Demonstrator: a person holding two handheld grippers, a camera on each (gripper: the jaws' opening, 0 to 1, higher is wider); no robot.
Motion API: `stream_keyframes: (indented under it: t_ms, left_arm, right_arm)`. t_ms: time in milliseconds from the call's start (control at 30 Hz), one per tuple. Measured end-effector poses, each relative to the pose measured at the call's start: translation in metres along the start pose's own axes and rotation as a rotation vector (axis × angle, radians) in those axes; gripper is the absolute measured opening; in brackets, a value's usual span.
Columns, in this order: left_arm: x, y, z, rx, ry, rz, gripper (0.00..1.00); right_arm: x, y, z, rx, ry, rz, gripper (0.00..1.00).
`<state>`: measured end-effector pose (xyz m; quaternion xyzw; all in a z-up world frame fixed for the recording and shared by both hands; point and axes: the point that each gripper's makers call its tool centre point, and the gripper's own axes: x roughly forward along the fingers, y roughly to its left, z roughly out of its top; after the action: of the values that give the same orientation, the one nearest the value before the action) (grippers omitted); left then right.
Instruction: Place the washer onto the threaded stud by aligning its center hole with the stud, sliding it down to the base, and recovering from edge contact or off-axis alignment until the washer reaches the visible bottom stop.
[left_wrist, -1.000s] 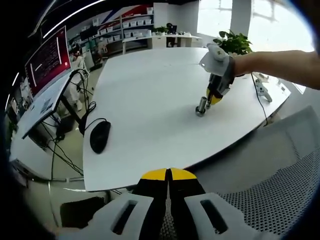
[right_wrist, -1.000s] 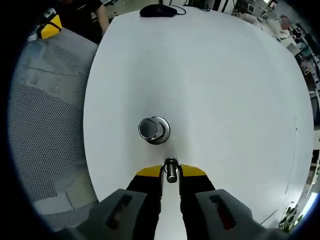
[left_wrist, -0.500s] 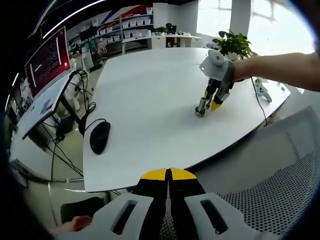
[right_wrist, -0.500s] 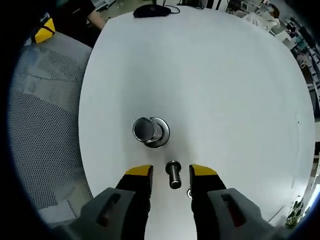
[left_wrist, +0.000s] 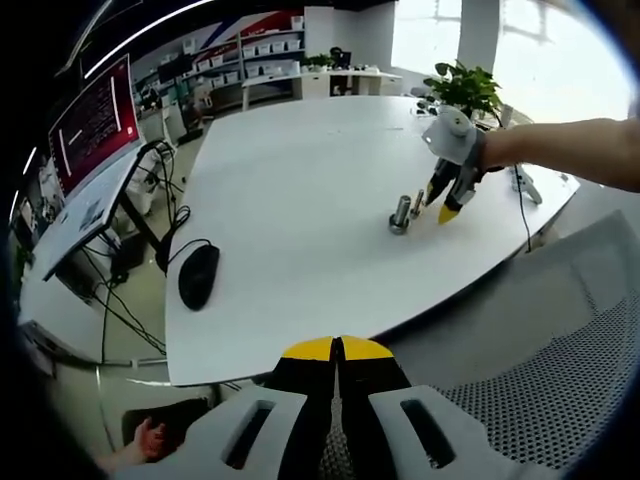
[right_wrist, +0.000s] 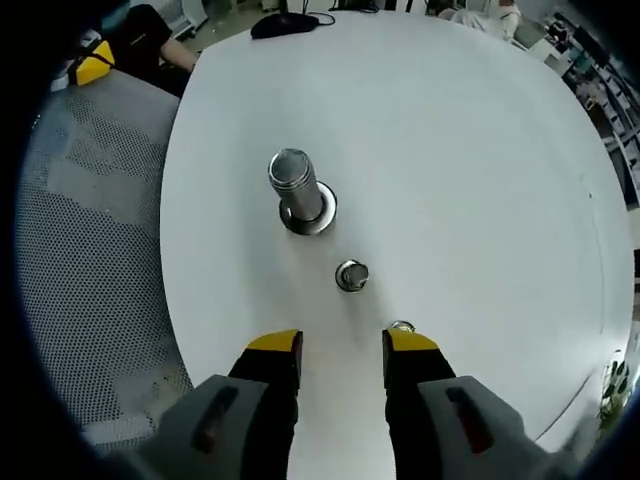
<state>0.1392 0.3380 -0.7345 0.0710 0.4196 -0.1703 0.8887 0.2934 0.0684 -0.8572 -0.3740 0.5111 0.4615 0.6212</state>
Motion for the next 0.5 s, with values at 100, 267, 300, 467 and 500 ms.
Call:
stream_keyframes:
  t_ms: [100, 267, 300, 467, 500]
  left_arm:
    - [0.0, 0.0, 0.0, -0.001, -0.001, 0.001, 0.0]
    - [0.0, 0.0, 0.0, -0.002, -0.004, 0.002, 0.0]
    - [0.0, 0.0, 0.001, -0.002, -0.005, 0.003, 0.0]
    - [-0.001, 0.0, 0.001, -0.005, -0.008, 0.005, 0.0]
    - [-0.001, 0.0, 0.001, -0.006, -0.008, 0.005, 0.0]
  right_arm:
    - [-0.003, -0.003, -0.006, 0.014, 0.0, -0.006, 0.34]
    - [-0.005, -0.005, -0.017, 0.029, 0.011, -0.01, 0.34]
    - [-0.005, -0.005, -0.019, 0.032, 0.018, -0.005, 0.35]
    - [-0.004, -0.009, -0.032, 0.049, 0.038, -0.008, 0.35]
    - [-0.003, -0.01, -0.034, 0.055, 0.038, -0.011, 0.35]
